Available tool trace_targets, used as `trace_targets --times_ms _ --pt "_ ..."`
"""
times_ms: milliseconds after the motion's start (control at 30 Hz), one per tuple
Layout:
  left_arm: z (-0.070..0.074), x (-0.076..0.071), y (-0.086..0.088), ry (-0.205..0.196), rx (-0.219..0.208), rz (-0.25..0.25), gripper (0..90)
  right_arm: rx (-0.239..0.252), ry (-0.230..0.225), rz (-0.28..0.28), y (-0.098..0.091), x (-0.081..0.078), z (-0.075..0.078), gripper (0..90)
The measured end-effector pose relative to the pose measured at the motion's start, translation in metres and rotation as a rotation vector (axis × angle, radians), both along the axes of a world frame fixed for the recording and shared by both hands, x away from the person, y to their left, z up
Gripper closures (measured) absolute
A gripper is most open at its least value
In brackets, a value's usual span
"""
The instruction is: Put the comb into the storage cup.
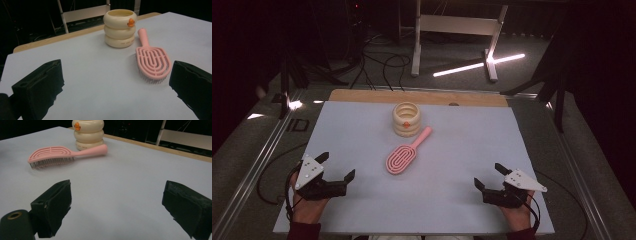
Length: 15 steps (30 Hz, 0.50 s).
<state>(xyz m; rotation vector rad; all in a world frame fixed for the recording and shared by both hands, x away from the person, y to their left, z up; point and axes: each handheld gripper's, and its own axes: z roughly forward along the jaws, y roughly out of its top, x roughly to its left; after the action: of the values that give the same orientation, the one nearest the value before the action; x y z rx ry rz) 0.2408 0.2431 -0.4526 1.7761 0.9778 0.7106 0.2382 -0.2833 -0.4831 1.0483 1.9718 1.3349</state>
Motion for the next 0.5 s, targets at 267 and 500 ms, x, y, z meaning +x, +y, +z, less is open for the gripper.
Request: trace_targets --times_ms 267,500 --pt "0.002 0.009 -0.015 -0.004 -0.001 -0.023 0.0 0.004 0.003 0.002 0.001 0.001 -0.002 8.8" --pt "0.002 0.017 -0.026 -0.007 0.008 -0.048 0.0 -0.001 0.007 0.001 0.001 0.001 -0.003 8.8"
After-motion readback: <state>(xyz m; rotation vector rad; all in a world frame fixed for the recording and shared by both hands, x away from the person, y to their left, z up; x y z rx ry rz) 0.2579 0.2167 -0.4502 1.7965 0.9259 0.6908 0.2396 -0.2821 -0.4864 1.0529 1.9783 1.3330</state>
